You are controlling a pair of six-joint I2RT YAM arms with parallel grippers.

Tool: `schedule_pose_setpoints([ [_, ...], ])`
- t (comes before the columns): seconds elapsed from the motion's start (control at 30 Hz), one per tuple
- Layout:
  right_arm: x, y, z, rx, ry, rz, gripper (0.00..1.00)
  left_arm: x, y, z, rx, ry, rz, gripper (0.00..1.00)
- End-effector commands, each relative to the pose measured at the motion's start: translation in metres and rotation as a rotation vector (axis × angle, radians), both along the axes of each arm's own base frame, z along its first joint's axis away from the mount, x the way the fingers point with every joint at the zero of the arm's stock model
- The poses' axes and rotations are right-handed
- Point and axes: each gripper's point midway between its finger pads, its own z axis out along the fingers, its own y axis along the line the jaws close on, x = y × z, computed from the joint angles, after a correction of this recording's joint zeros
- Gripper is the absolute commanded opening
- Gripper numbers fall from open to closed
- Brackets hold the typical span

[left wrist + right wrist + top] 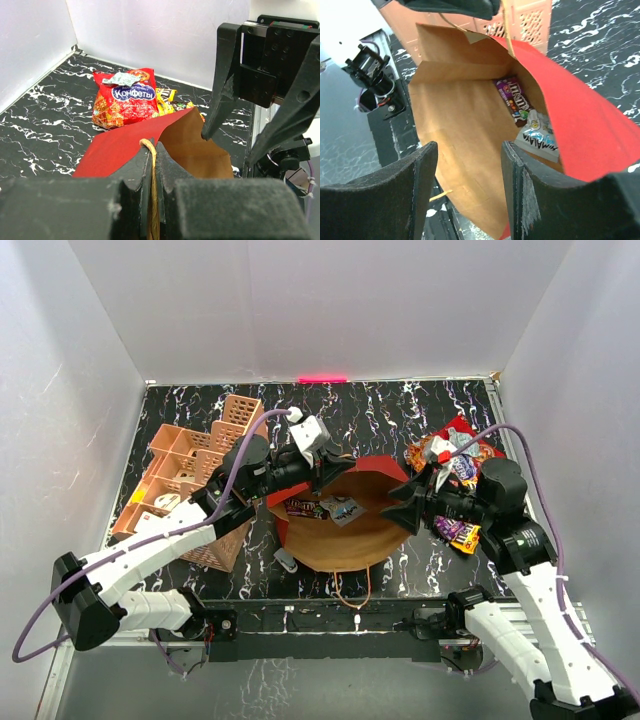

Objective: Take the snacks out of the paper bag
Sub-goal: Take out the snack from the paper bag.

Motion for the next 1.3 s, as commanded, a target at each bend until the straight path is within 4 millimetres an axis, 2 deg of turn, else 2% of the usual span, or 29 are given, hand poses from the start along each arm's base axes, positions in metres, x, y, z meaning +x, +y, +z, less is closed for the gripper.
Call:
schedule_pose_setpoints([
  [0.0, -0.006, 0.009, 0.014, -0.009, -0.054, 0.061, 0.55, 0.003, -0.002, 0.005, -0.007, -0.025, 0.006, 0.00],
  [0.2, 0.004, 0.027, -0.009, -0.085, -0.005, 0.058, 0.54, 0.005, -0.004, 0.001, 0.001, -0.019, 0.009, 0.00],
  [0.37, 0.011, 0.057, -0.036, -0.190, 0.003, 0.022, 0.53, 0.004, -0.002, 0.004, -0.005, -0.024, 0.010, 0.00],
  [0.53, 0.010, 0.088, -0.076, -0.350, -0.016, 0.011, 0.54, 0.000, 0.002, 0.016, -0.034, -0.036, 0.012, 0.00],
  [0.7, 0.019, 0.093, -0.116, -0.509, -0.074, -0.006, 0.55, -0.005, 0.003, 0.023, -0.058, -0.036, -0.003, 0.00],
  [0.9, 0.030, 0.087, -0.144, -0.629, -0.147, 0.004, 0.59, -0.010, 0.001, 0.026, -0.074, -0.020, -0.028, 0.00],
  [0.97, 0.029, 0.086, -0.148, -0.633, -0.145, 0.008, 0.60, -0.011, 0.001, 0.026, -0.076, -0.021, -0.031, 0.00],
  [1.03, 0.025, 0.086, -0.140, -0.588, -0.162, 0.011, 0.61, -0.010, 0.002, 0.027, -0.076, -0.026, -0.025, 0.00],
  [1.13, 0.021, 0.081, -0.121, -0.503, -0.232, -0.004, 0.65, -0.008, 0.004, 0.028, -0.073, -0.033, -0.012, 0.00],
  [1.27, 0.026, 0.062, -0.095, -0.411, -0.343, -0.112, 0.73, -0.008, 0.005, 0.029, -0.073, -0.037, -0.006, 0.00],
])
